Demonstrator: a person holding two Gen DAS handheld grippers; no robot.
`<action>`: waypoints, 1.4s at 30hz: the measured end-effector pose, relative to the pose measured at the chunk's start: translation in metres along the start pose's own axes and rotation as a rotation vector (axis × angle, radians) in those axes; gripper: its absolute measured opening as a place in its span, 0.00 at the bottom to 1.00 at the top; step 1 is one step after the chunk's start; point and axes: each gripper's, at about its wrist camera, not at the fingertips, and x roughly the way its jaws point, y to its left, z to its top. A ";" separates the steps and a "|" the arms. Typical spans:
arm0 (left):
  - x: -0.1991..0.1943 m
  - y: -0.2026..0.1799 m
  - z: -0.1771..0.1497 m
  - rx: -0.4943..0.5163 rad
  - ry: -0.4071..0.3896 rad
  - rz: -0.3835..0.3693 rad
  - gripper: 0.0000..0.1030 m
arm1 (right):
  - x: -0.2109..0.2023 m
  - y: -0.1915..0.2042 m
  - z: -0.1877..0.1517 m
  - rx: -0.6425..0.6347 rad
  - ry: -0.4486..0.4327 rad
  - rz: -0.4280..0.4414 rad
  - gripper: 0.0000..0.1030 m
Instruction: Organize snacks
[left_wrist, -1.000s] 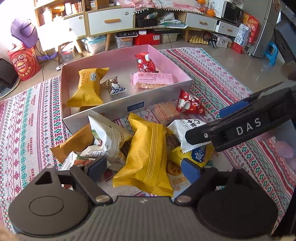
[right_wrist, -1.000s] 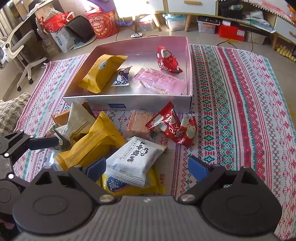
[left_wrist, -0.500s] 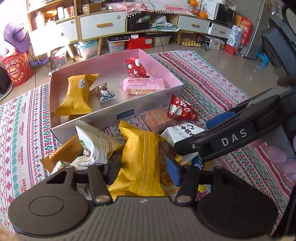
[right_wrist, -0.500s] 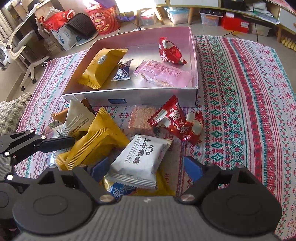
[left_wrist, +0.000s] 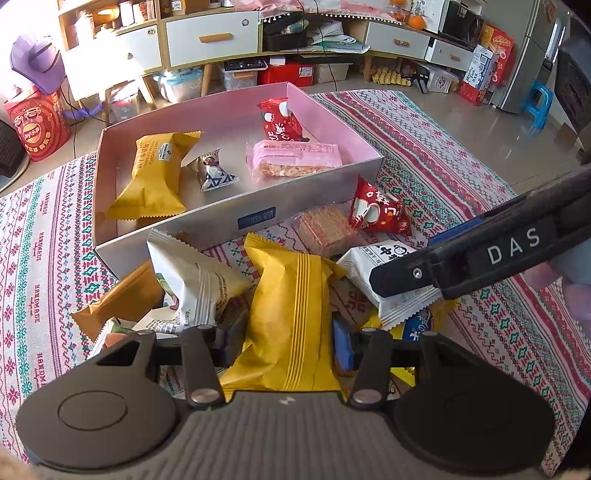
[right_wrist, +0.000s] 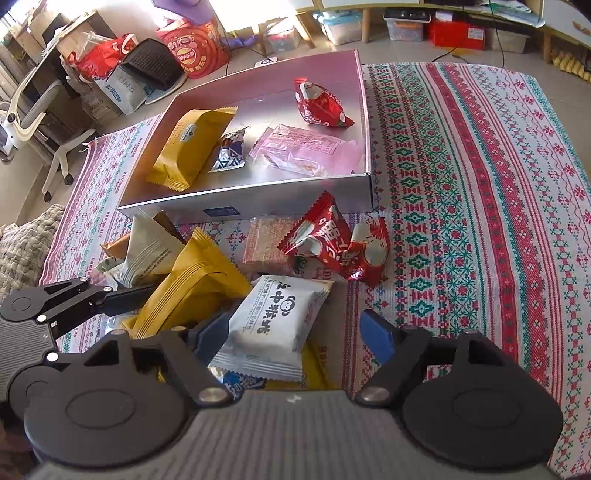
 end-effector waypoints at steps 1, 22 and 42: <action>0.001 0.000 0.000 -0.001 0.001 0.000 0.53 | 0.001 0.002 0.000 -0.006 -0.001 0.004 0.72; -0.002 0.001 0.000 -0.005 0.003 0.000 0.49 | 0.011 0.002 0.002 0.034 -0.008 0.012 0.42; -0.001 0.001 -0.001 -0.010 0.027 0.005 0.49 | 0.010 0.010 0.000 0.048 0.002 0.108 0.24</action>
